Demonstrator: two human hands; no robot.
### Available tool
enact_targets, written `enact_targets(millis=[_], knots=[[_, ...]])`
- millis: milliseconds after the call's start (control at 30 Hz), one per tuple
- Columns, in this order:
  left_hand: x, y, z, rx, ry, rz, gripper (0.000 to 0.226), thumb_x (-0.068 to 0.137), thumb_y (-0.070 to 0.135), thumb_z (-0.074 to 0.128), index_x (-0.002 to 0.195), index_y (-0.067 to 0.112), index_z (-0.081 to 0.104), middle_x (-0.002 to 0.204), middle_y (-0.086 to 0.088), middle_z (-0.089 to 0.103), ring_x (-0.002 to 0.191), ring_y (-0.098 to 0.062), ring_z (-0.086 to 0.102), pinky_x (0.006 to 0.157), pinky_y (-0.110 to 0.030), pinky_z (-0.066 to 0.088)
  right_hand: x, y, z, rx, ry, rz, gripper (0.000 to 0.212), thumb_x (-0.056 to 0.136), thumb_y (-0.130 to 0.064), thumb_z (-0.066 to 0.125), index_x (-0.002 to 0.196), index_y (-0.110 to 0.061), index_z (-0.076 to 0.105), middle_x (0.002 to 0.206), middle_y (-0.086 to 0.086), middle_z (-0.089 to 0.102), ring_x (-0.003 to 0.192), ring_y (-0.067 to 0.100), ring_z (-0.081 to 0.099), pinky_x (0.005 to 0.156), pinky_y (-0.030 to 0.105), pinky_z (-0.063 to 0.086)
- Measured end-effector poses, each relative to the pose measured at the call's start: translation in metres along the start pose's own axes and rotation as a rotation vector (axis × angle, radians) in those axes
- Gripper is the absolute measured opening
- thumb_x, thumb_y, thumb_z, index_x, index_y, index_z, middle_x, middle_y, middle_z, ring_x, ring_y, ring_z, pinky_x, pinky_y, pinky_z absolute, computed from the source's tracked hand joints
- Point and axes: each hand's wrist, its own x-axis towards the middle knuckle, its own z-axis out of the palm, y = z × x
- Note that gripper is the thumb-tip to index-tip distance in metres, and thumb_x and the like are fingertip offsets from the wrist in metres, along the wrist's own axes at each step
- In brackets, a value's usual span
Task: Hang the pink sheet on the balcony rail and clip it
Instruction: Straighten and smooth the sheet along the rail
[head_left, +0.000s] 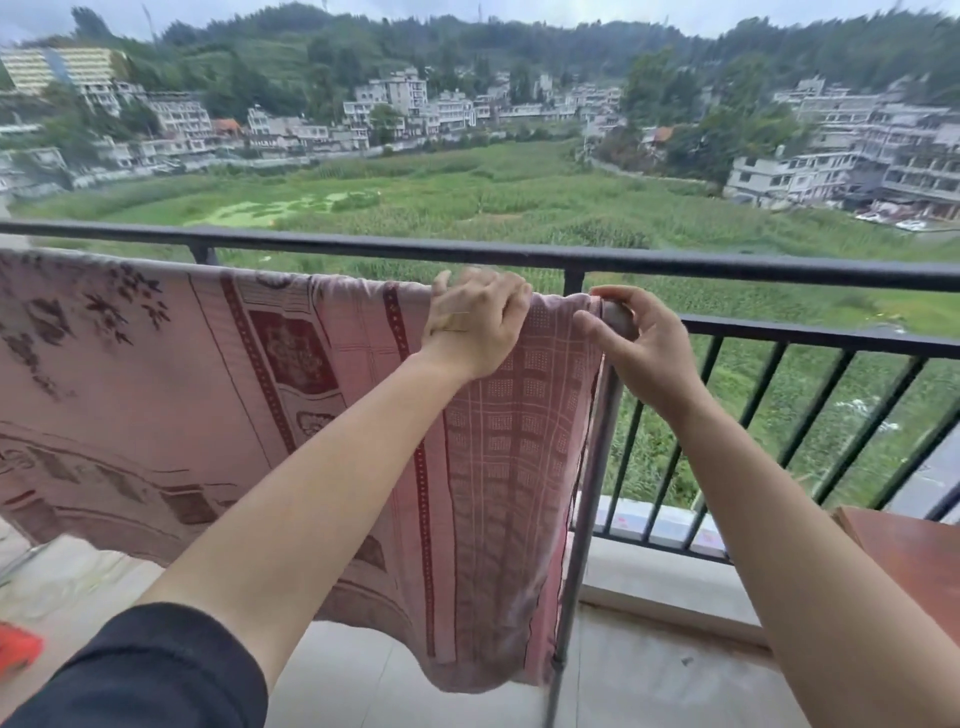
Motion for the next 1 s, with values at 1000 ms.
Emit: enact_targets(millis=[1000], knots=[[0.0,0.025,0.007,0.019,-0.003,-0.071,0.046,0.1,0.051,0.021,0.083,0.026,0.055,0.088,0.002,0.059,0.093,-0.024,0.055,0.1,-0.049,0.03,-0.051,0.031,-0.015,-0.494,0.031,0.233,0.031,0.089,-0.036,0.058,0.065,-0.018,0.054,0.062,-0.005,0.057,0.062,0.016,0.055,0.054,0.029,0.043]])
